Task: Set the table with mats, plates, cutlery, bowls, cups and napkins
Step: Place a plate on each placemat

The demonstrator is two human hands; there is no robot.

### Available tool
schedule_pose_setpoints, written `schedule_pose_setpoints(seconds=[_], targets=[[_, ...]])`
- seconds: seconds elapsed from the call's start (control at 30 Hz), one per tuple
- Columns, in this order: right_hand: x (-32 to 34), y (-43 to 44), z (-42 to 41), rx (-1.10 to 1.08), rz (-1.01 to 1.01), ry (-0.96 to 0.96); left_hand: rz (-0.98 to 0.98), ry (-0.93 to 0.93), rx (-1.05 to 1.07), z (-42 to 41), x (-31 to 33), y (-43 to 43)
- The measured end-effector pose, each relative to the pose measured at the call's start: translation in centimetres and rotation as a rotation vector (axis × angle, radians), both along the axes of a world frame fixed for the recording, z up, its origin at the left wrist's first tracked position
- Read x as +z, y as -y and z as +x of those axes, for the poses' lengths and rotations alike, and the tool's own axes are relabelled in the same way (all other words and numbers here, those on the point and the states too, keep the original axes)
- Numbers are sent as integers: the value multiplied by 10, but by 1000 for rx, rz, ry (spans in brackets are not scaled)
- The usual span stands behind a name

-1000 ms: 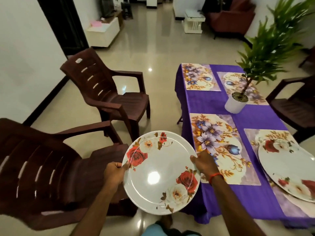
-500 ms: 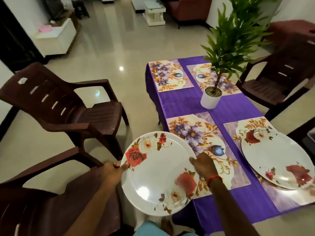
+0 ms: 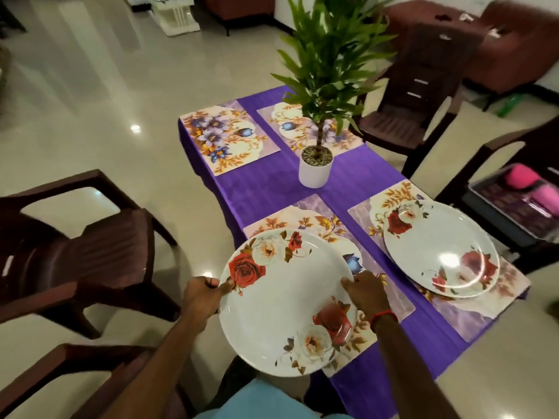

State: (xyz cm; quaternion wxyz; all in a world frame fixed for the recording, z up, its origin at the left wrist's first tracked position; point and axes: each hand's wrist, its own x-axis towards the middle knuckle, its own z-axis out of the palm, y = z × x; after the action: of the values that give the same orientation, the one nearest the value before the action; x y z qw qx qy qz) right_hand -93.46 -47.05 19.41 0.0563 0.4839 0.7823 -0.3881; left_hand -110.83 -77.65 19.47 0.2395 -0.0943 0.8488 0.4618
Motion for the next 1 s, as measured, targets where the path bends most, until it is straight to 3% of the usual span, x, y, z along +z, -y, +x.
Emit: schedule_pose_setpoints(seconds=[0.6,1.0], targets=[[-28,-34,-6,-371,-4,160,12,121,-561,-119,-37,-121],[-35,-33,5,-555,-34,144,-72,155,-736,-138,-52,-169]])
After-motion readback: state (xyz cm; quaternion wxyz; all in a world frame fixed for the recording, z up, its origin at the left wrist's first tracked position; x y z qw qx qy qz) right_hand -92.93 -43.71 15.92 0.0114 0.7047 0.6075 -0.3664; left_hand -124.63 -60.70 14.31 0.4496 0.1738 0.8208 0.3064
